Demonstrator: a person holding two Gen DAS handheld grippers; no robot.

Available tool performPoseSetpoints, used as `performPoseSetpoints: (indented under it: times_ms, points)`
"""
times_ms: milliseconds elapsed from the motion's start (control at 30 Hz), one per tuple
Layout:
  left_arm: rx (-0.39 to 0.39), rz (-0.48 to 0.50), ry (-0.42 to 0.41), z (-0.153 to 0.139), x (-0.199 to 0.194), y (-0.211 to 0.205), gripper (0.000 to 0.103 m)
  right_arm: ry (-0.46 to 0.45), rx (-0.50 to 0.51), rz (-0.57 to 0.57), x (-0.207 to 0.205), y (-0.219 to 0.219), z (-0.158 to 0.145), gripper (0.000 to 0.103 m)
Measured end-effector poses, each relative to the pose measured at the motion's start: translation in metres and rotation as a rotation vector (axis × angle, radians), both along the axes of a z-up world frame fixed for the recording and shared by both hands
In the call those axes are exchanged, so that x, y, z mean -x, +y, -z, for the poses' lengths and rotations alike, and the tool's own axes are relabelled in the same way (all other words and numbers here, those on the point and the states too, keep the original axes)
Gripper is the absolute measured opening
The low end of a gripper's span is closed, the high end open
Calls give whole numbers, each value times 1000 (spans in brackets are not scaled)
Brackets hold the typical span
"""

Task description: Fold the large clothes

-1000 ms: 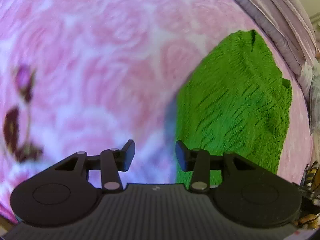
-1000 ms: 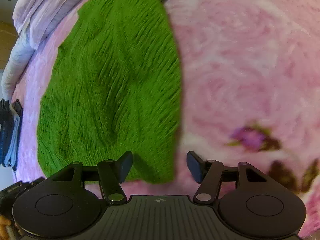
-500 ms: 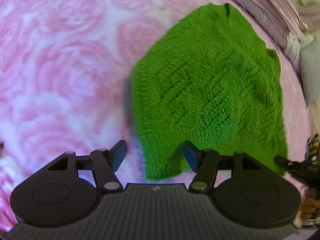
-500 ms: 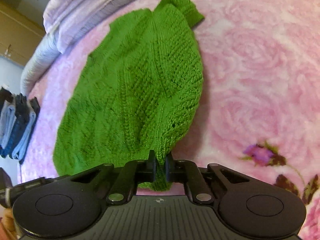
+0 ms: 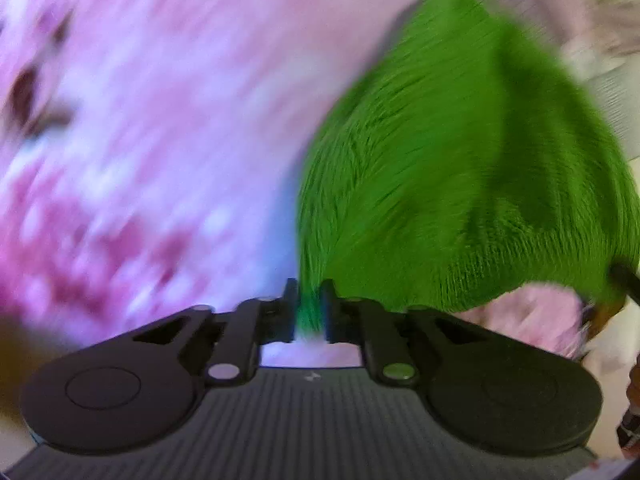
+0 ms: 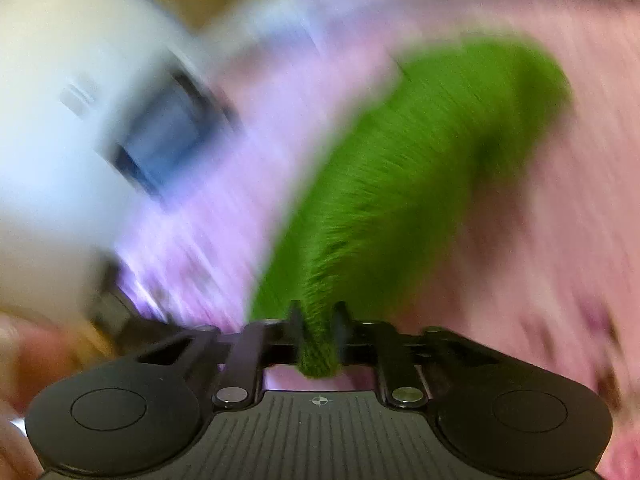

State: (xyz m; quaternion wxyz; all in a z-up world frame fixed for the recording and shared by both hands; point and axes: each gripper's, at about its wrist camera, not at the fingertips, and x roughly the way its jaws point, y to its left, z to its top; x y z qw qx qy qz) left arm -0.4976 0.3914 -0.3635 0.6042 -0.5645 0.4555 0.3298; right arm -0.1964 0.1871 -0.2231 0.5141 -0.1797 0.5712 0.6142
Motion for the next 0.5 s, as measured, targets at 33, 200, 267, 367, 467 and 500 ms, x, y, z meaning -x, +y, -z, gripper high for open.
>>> performPoseSetpoints:
  times_ms: [33, 200, 267, 367, 467, 500]
  points:
    - [26, 3, 49, 3, 5, 4, 13, -78, 120, 25, -2, -6, 18, 37]
    - [-192, 98, 55, -24, -28, 75, 24, -146, 334, 449, -77, -35, 62, 37]
    - [-292, 166, -23, -31, -71, 117, 32, -123, 333, 607, -110, -35, 67, 37]
    - [-406, 317, -158, -34, -151, 167, 50, -116, 302, 733, -140, -31, 66, 37]
    - [-465, 498, -221, -26, -224, 196, 66, -125, 279, 778, -153, -29, 63, 37]
    - [-475, 566, -225, -21, -247, 204, 67, -131, 284, 783, -154, -28, 64, 37]
